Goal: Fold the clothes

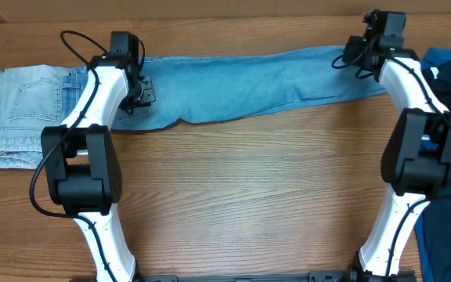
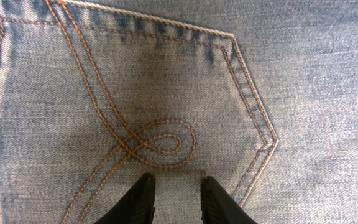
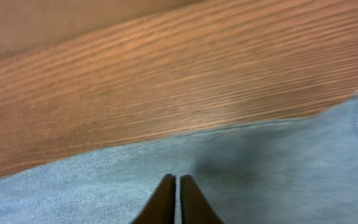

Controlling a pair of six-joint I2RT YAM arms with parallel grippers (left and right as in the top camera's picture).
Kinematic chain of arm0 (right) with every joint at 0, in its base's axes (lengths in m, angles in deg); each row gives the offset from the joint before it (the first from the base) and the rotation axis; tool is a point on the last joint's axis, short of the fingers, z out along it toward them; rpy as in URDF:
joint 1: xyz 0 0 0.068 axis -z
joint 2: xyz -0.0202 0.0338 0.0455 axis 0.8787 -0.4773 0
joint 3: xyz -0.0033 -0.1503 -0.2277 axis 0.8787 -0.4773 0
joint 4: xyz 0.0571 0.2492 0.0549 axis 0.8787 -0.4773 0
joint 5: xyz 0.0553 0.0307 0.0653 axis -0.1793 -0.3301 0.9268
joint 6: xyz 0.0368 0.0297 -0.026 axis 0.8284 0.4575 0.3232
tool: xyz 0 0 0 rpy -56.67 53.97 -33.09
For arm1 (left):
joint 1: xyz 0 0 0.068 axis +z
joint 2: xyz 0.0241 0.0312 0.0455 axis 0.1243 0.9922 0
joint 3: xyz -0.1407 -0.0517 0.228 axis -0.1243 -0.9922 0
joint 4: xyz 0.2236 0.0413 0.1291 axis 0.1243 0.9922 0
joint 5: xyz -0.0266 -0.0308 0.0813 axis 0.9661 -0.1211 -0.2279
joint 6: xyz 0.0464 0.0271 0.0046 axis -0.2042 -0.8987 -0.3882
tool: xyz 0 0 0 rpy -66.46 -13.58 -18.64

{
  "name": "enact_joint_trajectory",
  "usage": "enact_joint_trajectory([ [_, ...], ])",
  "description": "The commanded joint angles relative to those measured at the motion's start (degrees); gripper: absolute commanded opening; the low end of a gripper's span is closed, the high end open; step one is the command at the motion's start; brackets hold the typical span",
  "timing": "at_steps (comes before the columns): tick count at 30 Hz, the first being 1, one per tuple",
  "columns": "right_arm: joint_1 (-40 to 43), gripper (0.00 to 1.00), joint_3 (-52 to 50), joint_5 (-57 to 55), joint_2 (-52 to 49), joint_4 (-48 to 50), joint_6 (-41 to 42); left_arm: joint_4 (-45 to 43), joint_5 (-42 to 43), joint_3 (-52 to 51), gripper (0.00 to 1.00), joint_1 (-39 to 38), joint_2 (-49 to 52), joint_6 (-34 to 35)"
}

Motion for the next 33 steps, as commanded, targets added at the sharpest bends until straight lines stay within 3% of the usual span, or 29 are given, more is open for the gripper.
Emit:
enact_joint_trajectory([
  [1, -0.46, 0.05, 0.90, 1.29, -3.39, 1.79, 0.20, -0.07, -0.68, 0.83, 0.30, 0.11, 0.83, -0.42],
  [12, -0.46, 0.08, 2.03, 0.98, -7.85, 7.30, -0.02, -2.54, -0.72, 0.83, 0.32, 0.11, 0.83, -0.48],
  [15, -0.46, 0.13, 5.20, 0.94, -6.97, 2.34, -0.04, -2.99, -0.70, 0.85, 0.36, 0.11, 0.83, -0.48],
  [17, -0.46, 0.23, 9.07, 0.59, -5.01, -3.19, -0.04, -2.93, -0.70, 0.85, 0.43, 0.11, 0.83, -0.50],
  [19, -0.46, 0.33, 12.96, -4.57, -2.64, -9.55, -0.02, -2.69, -0.68, 0.85, 0.60, 0.11, 0.83, -0.48],
  [25, 2.56, 0.36, 16.81, -12.79, -1.36, -25.77, 1.77, -2.23, -0.70, 0.85, 0.60, 0.11, 0.83, -0.46],
  [29, 7.78, 0.35, 16.61, -5.16, -1.40, -32.61, 3.39, -2.80, -4.52, 0.85, 0.58, 0.17, 0.83, -0.46],
  [33, 10.27, 0.35, 16.61, -4.48, -1.42, -36.54, 2.58, 0.31, -8.26, 3.69, 0.56, 0.26, 0.13, -0.42],
])
